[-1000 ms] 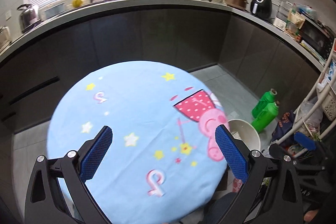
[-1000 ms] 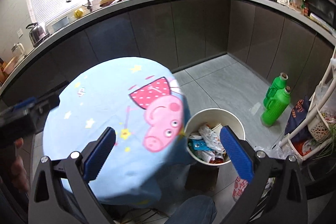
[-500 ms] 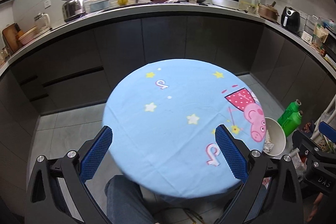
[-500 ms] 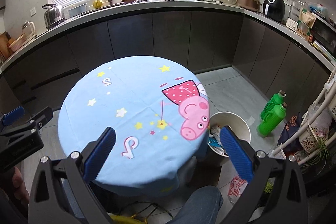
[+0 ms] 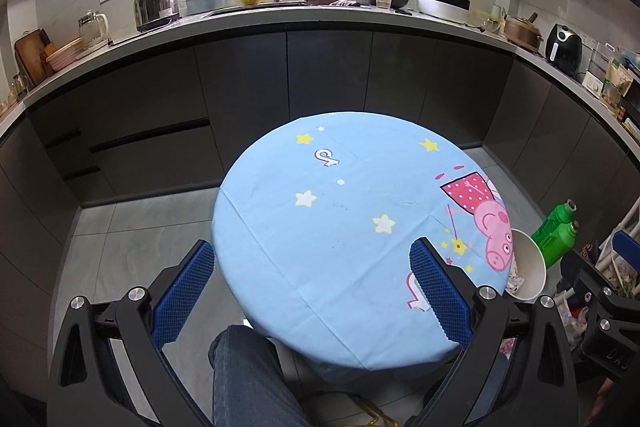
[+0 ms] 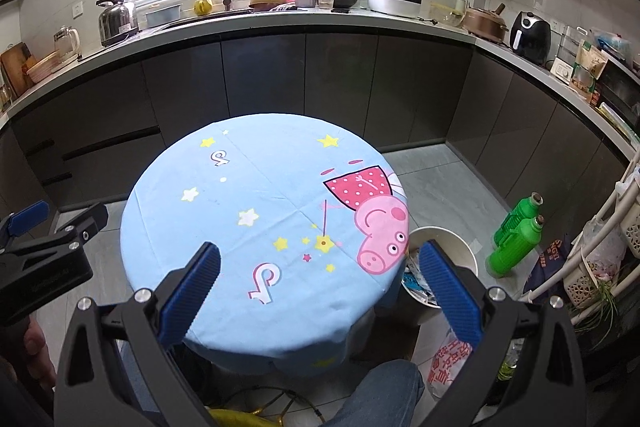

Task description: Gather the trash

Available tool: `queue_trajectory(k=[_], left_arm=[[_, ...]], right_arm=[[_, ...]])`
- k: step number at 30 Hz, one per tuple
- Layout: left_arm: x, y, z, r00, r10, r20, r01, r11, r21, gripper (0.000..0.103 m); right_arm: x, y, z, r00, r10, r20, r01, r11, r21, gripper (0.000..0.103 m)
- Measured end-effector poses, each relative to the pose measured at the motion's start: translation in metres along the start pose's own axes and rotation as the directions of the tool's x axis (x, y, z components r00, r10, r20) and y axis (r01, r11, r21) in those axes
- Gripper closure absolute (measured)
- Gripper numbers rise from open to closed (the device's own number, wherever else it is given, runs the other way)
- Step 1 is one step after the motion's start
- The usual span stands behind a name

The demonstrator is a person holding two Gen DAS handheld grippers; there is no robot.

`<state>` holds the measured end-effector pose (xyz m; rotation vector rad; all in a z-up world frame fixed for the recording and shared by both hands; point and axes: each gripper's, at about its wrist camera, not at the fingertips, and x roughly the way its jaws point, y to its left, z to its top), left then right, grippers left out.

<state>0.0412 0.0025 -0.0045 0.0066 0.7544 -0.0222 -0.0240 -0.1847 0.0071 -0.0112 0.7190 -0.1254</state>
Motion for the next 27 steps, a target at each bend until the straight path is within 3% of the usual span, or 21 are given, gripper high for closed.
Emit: queue_trajectory(k=[27], left_arm=[[0.0045, -0.0028, 0.0004, 1.000, 0.006, -0.010, -0.006, 1.000, 0.005, 0.008]], right_arm=[[0.0047, -0.0023, -0.0004, 1.000, 0.005, -0.004, -0.005, 1.000, 0.014, 0.003]])
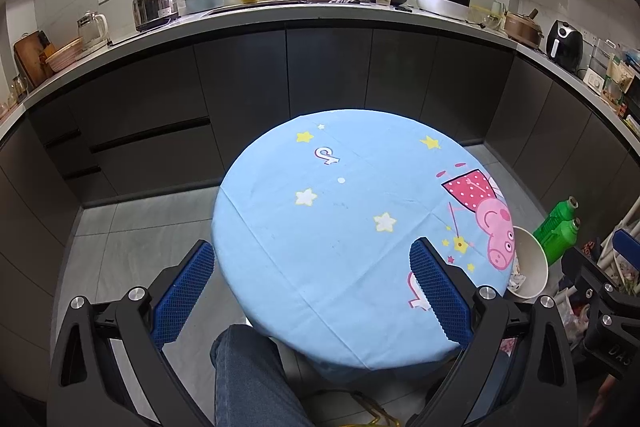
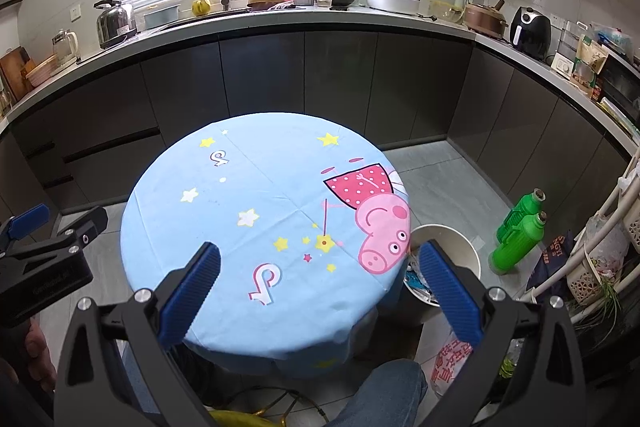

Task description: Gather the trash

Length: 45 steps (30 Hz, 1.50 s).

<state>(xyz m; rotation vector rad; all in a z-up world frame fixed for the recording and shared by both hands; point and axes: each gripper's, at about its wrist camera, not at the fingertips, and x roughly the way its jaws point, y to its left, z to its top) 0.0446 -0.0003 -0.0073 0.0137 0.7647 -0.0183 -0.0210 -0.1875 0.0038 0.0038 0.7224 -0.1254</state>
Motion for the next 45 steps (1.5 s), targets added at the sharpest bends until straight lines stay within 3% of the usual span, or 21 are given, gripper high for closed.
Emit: queue_trajectory(k=[45], left_arm=[[-0.0036, 0.0025, 0.0026, 1.000, -0.018, -0.003, 0.018, 1.000, -0.009, 0.008]], right_arm=[[-0.0021, -0.0006, 0.0017, 1.000, 0.000, -0.005, 0.000, 1.000, -0.002, 0.003]])
